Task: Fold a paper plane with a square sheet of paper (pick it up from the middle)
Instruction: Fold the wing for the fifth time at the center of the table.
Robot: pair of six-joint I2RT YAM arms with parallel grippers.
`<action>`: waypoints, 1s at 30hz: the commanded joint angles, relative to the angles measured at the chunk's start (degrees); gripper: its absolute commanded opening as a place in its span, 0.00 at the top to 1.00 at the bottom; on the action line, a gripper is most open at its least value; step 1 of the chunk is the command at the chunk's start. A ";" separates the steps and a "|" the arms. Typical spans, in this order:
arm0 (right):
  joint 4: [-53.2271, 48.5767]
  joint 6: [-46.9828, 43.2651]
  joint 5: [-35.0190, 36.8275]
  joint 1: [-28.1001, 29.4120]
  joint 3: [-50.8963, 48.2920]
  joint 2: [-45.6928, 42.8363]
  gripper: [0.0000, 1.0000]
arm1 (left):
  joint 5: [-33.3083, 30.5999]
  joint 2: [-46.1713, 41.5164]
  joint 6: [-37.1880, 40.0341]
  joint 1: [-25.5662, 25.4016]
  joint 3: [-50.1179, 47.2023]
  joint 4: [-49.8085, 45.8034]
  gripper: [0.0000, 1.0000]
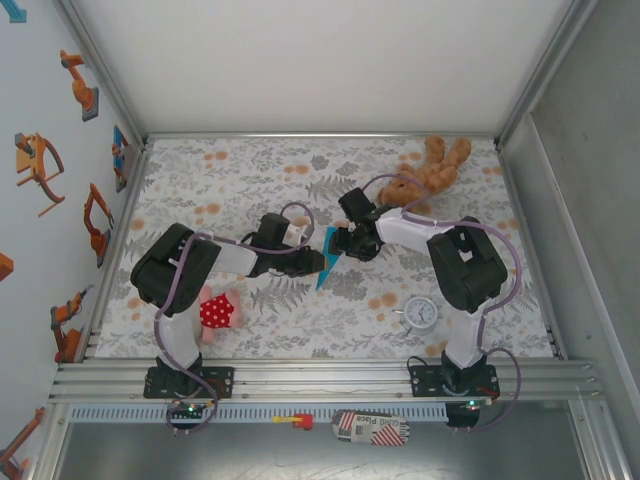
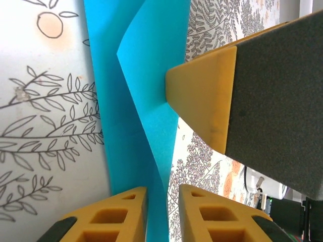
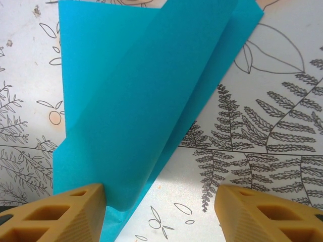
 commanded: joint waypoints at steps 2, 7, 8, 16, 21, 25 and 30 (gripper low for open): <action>0.82 0.48 2.86 0.28 -2.88 7.35 0.39 | -2.10 -4.13 -0.24 -0.07 -1.01 -4.44 0.74; 0.63 0.80 2.83 0.28 -3.04 7.45 0.39 | -6.42 -7.65 -0.21 -0.96 -1.11 -9.70 0.69; 0.55 0.84 2.88 0.31 -2.97 7.42 0.39 | -7.44 -8.16 -0.17 -1.49 -0.76 -11.35 0.69; 0.60 1.01 2.87 0.29 -3.12 7.65 0.39 | -14.36 -7.23 0.73 -4.80 2.87 -20.56 0.66; 0.73 1.10 2.86 0.29 -3.05 7.71 0.39 | -13.16 -5.57 0.70 -5.33 4.37 -20.45 0.66; 0.73 1.36 2.86 0.28 -3.22 7.73 0.39 | -13.18 -4.85 0.76 -5.41 4.86 -20.94 0.67; 0.30 1.54 2.86 0.28 -2.94 8.14 0.39 | -14.02 -4.12 1.10 -5.61 5.56 -22.52 0.71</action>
